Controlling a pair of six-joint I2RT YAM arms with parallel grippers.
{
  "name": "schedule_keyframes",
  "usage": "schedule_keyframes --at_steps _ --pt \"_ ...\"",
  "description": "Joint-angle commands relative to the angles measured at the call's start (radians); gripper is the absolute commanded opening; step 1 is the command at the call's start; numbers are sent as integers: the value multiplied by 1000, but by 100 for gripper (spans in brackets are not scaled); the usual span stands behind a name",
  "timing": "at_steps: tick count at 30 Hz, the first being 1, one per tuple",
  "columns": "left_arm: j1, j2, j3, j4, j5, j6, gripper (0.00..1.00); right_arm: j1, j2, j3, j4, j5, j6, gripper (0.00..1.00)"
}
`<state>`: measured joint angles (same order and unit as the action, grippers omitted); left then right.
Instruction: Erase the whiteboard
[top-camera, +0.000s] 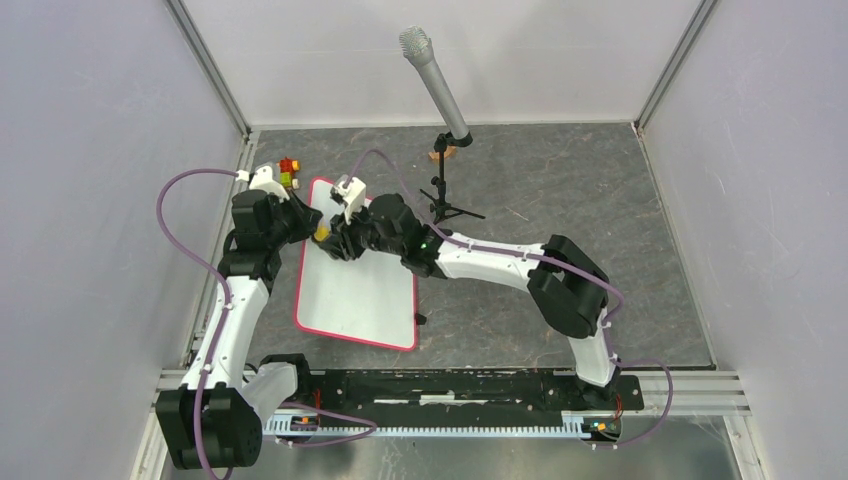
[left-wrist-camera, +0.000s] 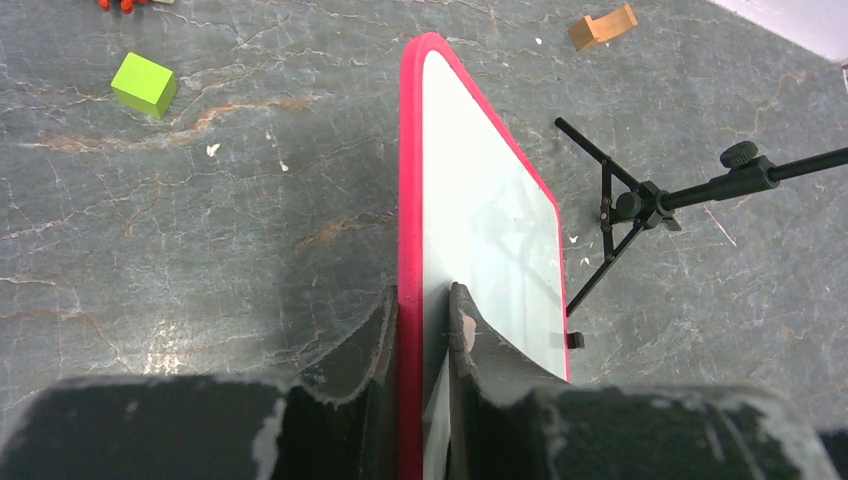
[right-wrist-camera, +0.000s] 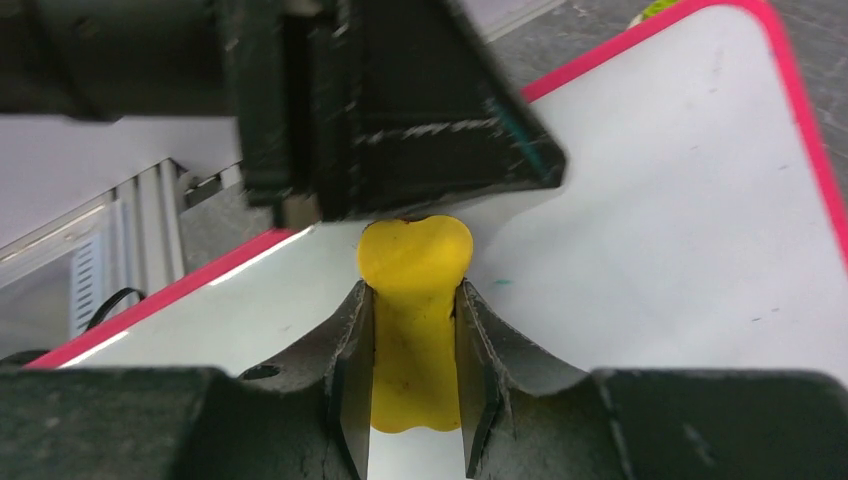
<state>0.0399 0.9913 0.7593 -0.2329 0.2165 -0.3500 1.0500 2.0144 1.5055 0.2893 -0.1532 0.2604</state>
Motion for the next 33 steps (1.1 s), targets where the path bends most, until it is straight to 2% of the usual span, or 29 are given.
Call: schedule_keyframes --at_steps 1,9,13,16,22,29,33 --pt "-26 6 -6 -19 48 84 2 70 28 -172 -72 -146 21 31" --pt "-27 1 -9 -16 49 85 2 -75 48 -108 -106 -47 91 31" --pt "-28 3 -9 -16 53 85 2 -82 117 30 -221 22 51 31" --pt "-28 2 -9 -15 54 85 2 -76 122 40 -222 24 47 31" --pt "-27 3 -8 -16 54 85 2 25 83 -20 -256 43 7 31" --pt "-27 5 -3 -17 47 70 2 119 -40 -264 -174 -10 -9 32" --pt "-27 6 3 -25 33 62 2 116 -155 -418 -174 97 -46 32"
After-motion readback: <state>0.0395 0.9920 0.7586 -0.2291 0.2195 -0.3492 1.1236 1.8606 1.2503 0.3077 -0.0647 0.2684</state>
